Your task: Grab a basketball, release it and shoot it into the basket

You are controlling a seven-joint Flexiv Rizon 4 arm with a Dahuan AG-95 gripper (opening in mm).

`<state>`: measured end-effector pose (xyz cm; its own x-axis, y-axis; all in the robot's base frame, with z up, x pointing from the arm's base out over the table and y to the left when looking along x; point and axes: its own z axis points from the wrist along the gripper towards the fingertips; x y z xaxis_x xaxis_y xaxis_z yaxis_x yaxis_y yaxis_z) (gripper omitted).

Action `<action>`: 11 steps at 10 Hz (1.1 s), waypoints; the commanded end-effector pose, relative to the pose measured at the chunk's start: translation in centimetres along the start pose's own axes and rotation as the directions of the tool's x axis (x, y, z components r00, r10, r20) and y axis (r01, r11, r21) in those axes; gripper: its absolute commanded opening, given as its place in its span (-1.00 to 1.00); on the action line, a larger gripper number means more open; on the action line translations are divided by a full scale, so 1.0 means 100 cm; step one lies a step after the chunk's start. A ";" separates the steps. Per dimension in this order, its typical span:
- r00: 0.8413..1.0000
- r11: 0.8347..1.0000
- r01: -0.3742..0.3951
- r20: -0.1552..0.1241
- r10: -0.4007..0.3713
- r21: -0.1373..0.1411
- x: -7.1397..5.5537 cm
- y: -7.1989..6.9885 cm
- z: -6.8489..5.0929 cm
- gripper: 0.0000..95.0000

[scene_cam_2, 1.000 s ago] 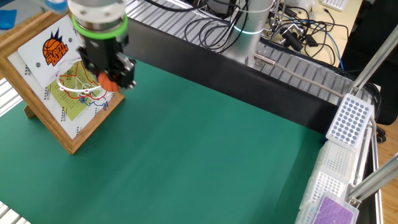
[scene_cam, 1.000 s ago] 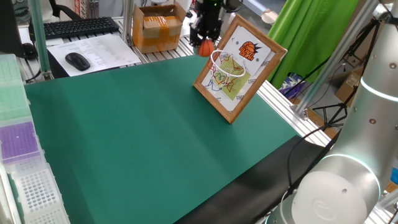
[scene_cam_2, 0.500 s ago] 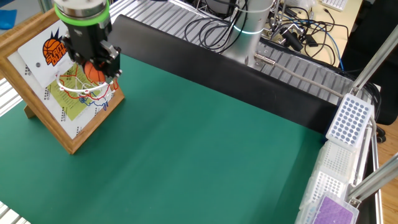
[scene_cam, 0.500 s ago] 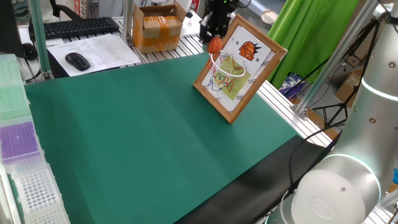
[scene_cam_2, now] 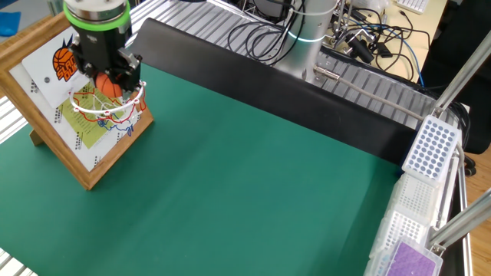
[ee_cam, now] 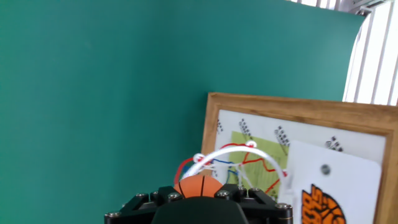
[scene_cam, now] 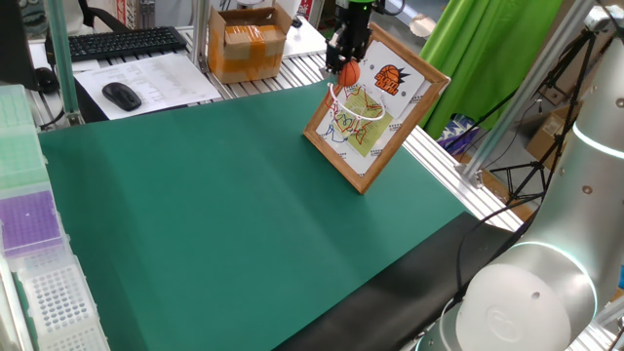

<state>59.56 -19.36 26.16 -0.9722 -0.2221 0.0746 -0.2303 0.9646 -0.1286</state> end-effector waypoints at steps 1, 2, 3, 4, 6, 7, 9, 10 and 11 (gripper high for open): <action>1.000 1.000 0.008 0.005 -0.008 0.000 0.000 -0.006 0.005 -0.20; 1.000 1.000 0.012 0.006 -0.012 -0.001 0.001 -0.010 0.009 -0.20; 1.000 1.000 0.012 0.007 -0.012 -0.003 0.001 -0.014 0.013 -0.20; 1.000 1.000 0.009 0.007 -0.009 -0.004 0.002 -0.014 0.014 -0.20; 1.000 1.000 0.008 0.006 -0.008 -0.004 0.002 -0.014 0.014 0.20; 1.000 1.000 0.008 0.006 -0.008 -0.005 0.002 -0.014 0.014 0.20; 1.000 1.000 0.008 0.006 -0.008 -0.005 0.002 -0.014 0.014 0.20; 1.000 1.000 0.009 0.006 -0.009 -0.005 0.002 -0.014 0.014 0.20; 1.000 1.000 0.008 0.006 -0.008 -0.005 0.002 -0.014 0.014 0.20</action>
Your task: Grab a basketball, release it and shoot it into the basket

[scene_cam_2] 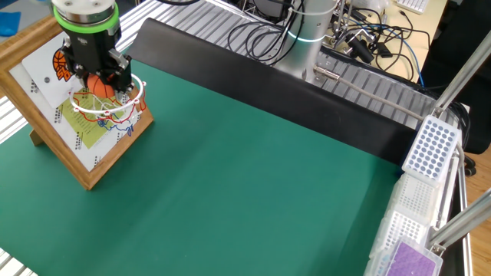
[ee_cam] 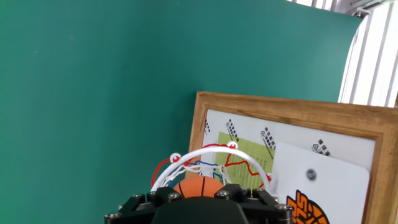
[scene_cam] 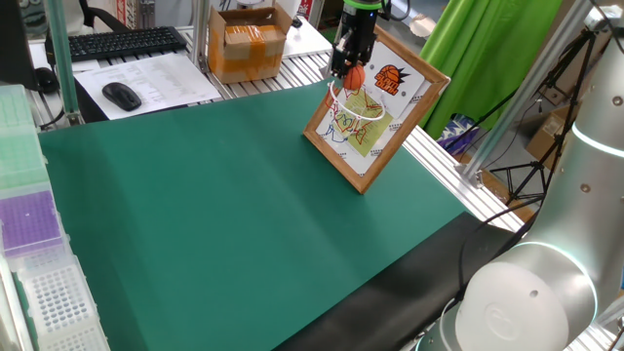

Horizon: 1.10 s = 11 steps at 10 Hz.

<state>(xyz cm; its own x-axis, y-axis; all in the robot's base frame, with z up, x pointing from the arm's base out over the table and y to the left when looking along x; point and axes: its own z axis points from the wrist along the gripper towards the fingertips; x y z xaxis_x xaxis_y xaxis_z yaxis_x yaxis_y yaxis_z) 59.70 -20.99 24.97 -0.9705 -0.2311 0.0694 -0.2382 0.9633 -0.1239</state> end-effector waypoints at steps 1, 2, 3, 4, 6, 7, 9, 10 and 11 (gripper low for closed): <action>1.000 1.000 -0.004 0.000 0.004 0.000 0.000 0.000 0.000 0.20; 1.000 1.000 -0.005 0.000 0.005 0.001 0.000 0.000 0.000 0.60; 1.000 1.000 -0.006 0.000 0.006 0.001 0.000 0.000 0.000 0.60; 1.000 1.000 -0.009 0.001 0.009 0.001 0.000 0.000 0.000 0.60; 1.000 1.000 -0.009 0.000 0.009 0.000 0.000 0.000 0.000 0.60; 1.000 1.000 -0.008 0.002 0.008 -0.009 0.000 0.000 0.000 0.20; 1.000 1.000 -0.012 0.002 0.012 -0.023 0.000 0.001 0.000 -1.00; 1.000 1.000 -0.015 0.003 0.016 -0.025 0.000 0.003 0.000 -1.00; 1.000 0.999 -0.022 0.003 0.022 -0.031 -0.001 0.004 -0.001 -1.00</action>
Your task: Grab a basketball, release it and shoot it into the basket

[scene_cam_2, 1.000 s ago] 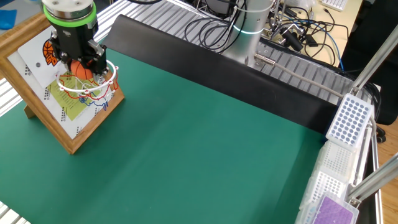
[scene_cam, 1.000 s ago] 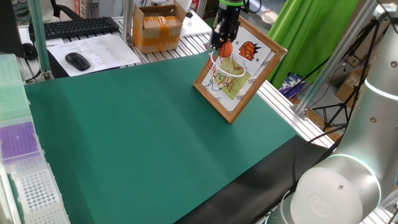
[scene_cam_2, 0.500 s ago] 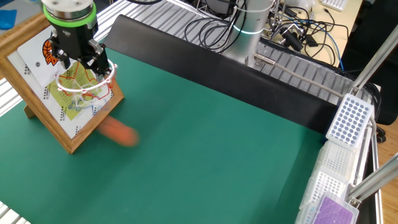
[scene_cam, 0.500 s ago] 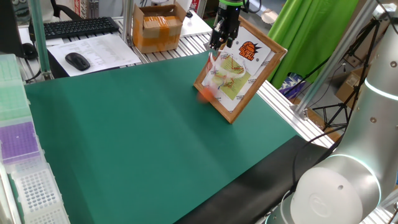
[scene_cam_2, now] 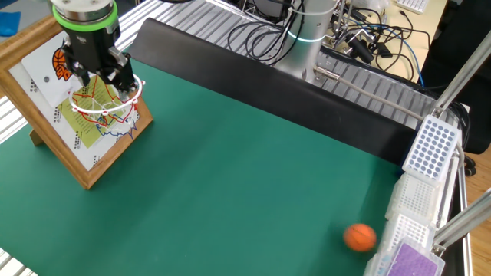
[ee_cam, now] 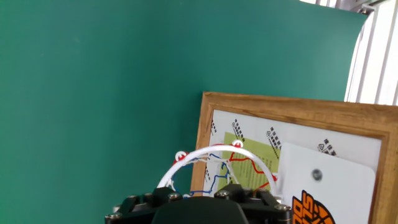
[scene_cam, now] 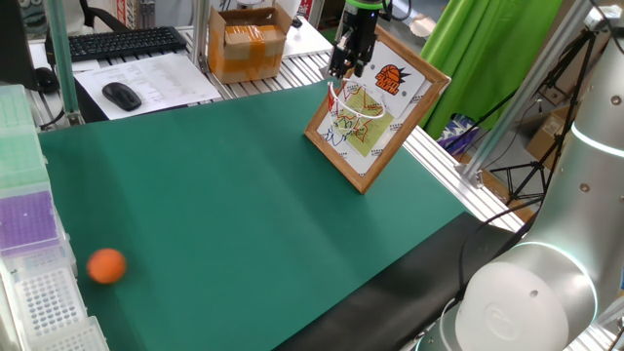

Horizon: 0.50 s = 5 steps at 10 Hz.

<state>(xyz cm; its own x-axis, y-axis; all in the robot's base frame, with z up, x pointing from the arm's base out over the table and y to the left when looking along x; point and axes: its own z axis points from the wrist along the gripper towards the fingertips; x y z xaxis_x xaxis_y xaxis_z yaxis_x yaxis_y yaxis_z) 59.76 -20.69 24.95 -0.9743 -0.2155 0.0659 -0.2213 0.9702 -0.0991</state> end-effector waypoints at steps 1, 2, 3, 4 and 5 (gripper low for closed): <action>1.000 1.000 -0.014 0.002 0.014 -0.006 0.000 0.003 -0.002 -1.00; 1.000 1.000 -0.026 -0.001 0.026 -0.013 0.000 0.005 -0.004 -1.00; 0.999 0.998 -0.049 -0.002 0.049 -0.044 -0.001 0.008 -0.007 -1.00; 0.998 0.996 -0.065 -0.003 0.065 -0.061 -0.001 0.011 -0.010 -1.00; 0.997 0.996 -0.071 -0.003 0.071 -0.061 -0.002 0.016 -0.013 -1.00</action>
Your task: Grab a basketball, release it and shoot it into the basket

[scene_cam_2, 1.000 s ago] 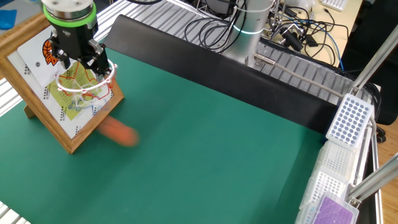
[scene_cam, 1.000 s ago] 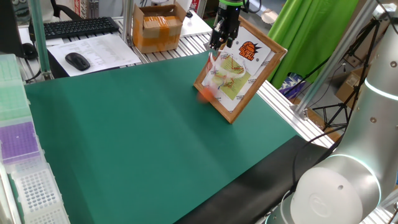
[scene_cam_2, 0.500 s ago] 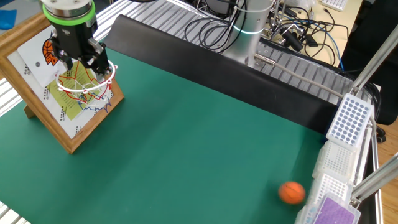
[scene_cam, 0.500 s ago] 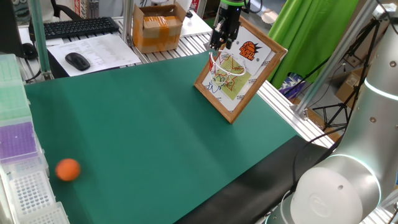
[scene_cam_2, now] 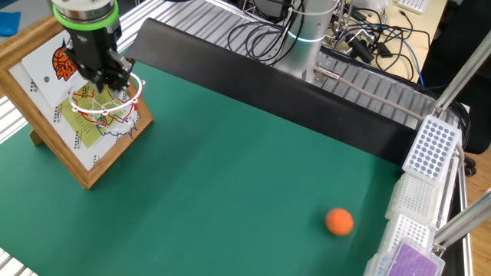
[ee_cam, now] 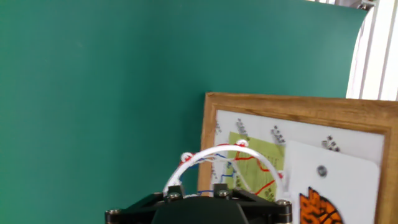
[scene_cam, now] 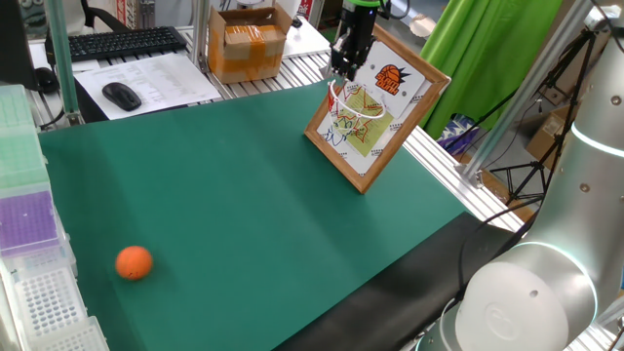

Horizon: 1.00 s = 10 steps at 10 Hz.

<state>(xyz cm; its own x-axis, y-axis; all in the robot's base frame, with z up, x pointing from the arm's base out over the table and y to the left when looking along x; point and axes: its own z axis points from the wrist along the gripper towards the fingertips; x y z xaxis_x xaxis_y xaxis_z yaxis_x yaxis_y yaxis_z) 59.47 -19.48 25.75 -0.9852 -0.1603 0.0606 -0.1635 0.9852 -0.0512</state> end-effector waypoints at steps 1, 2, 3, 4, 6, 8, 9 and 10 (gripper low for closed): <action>1.000 1.000 -0.017 0.000 0.017 -0.005 -0.002 0.012 -0.007 -1.00; 1.000 1.000 -0.022 0.002 0.022 0.002 -0.002 0.019 -0.008 -1.00; 0.999 0.999 -0.038 0.003 0.038 0.004 -0.003 0.030 -0.009 -1.00; 0.999 0.999 -0.053 0.003 0.053 0.005 -0.003 0.041 -0.009 -1.00; 0.996 0.996 -0.085 0.007 0.085 0.004 -0.002 0.057 -0.006 -1.00; 0.994 0.994 -0.110 0.007 0.110 0.004 -0.002 0.073 -0.003 -1.00; 0.993 0.993 -0.118 0.008 0.118 0.004 -0.003 0.078 -0.001 -1.00; 0.992 0.992 -0.125 0.008 0.125 0.003 -0.005 0.082 0.001 -1.00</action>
<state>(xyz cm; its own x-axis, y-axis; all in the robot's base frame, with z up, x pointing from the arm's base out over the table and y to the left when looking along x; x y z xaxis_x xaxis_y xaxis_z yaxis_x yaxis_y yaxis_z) 58.75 -11.15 25.00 -0.9984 -0.0324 0.0455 -0.0352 0.9974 -0.0630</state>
